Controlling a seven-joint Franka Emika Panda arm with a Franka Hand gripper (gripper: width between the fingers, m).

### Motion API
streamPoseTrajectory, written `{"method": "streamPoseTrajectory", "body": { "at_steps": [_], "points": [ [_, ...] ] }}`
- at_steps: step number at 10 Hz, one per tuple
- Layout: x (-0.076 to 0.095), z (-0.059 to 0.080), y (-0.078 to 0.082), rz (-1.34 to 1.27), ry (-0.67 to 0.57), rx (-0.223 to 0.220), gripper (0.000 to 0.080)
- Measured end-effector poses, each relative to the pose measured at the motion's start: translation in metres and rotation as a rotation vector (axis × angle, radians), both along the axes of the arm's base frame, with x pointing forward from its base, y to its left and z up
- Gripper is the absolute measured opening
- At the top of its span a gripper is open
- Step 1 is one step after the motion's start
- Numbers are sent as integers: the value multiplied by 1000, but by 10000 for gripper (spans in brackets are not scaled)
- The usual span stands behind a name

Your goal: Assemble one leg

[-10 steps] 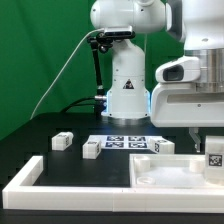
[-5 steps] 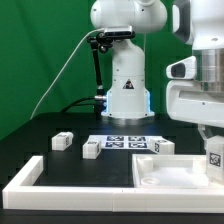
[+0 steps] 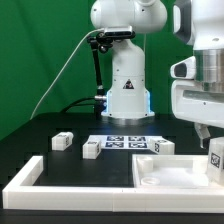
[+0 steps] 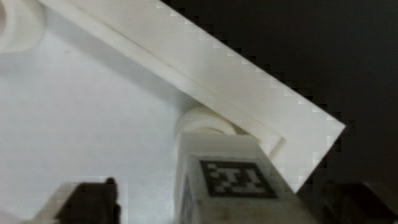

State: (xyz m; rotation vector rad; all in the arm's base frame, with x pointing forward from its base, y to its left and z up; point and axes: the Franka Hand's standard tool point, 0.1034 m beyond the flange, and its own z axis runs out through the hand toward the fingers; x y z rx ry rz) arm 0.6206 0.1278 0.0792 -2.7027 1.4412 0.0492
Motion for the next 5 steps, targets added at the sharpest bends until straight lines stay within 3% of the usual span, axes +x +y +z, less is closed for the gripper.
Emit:
{"method": "streamPoseTrajectory", "body": {
  "at_steps": [5],
  "points": [
    [0,-1,0,611,-48,-11,649]
  ]
}}
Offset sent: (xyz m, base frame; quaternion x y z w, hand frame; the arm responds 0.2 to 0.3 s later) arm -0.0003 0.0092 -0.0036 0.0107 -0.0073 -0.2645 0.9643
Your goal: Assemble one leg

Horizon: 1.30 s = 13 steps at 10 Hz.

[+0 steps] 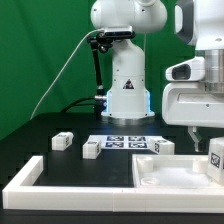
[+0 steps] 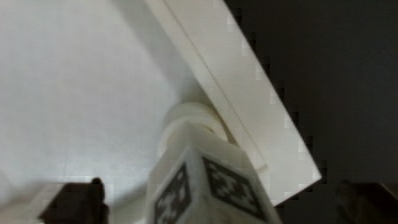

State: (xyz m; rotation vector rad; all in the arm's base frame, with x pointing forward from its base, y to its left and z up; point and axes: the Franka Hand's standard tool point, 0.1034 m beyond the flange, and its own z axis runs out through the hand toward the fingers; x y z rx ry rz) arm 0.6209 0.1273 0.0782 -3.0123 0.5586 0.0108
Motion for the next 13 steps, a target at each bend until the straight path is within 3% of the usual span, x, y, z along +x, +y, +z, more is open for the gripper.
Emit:
{"method": "streamPoseTrajectory", "body": {
  "at_steps": [6,9,11,12,13],
  "points": [
    [7,4,-1,559,-36,-40,649],
    [7,3,-8,666,-43,-42,649],
    [8,3,-8,665,-43,-42,424],
    [8,3,-8,665,-43,-42,424],
    [8,3,-9,664,-43,-42,290]
  ]
}}
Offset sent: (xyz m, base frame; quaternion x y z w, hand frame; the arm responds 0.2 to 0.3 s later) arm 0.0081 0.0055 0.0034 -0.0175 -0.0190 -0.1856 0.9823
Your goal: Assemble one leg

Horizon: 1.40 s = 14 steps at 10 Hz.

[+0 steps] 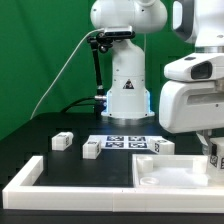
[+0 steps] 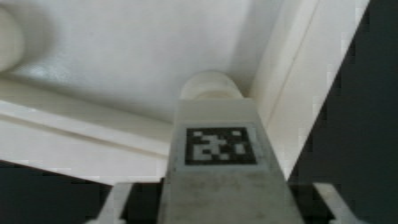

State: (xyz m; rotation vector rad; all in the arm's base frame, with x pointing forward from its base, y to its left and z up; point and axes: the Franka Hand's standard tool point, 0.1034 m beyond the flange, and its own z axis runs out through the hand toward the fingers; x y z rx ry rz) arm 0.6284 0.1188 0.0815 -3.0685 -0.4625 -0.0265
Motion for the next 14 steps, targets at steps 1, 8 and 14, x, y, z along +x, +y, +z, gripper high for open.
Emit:
{"method": "streamPoseTrajectory", "body": {
  "at_steps": [1,8,14],
  "points": [
    [0,0,0,0,0,0,290],
    [-1,0,-4,-669,-18,65,290],
    [-4,-2,-1,-1370,34,78,290]
  ]
}}
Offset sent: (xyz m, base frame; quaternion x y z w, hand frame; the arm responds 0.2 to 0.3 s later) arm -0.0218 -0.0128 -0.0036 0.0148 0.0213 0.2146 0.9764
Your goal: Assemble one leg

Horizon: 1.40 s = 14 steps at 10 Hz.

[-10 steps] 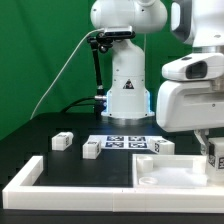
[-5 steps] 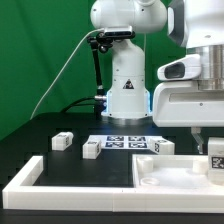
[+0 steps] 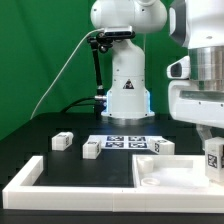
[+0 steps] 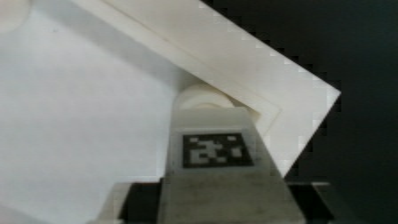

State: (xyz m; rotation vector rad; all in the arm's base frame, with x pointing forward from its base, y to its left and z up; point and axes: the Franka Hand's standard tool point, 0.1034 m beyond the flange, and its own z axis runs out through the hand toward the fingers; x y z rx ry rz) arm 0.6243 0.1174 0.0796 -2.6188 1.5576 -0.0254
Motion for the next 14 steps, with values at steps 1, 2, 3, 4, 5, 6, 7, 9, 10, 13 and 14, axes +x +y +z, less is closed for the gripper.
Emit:
{"method": "streamPoseTrajectory", "body": {
  "at_steps": [1,2,3,4,5,6,7,9,10,13,14],
  "points": [
    [-1,0,3,-115,10,2,290],
    [-2,-1,4,-235,28,15,290],
    [-1,-1,3,-294,34,26,290],
    [-1,-1,3,-292,34,27,293],
    [-1,-1,3,-235,30,24,293],
    [-1,-1,2,-174,26,20,456],
    [-1,-1,2,-96,20,16,598],
    [-1,-1,4,143,0,-1,639],
    [0,0,4,269,-11,-9,647],
    [1,1,3,608,-35,-46,649],
    [2,1,1,723,-43,-53,649]
  ]
}}
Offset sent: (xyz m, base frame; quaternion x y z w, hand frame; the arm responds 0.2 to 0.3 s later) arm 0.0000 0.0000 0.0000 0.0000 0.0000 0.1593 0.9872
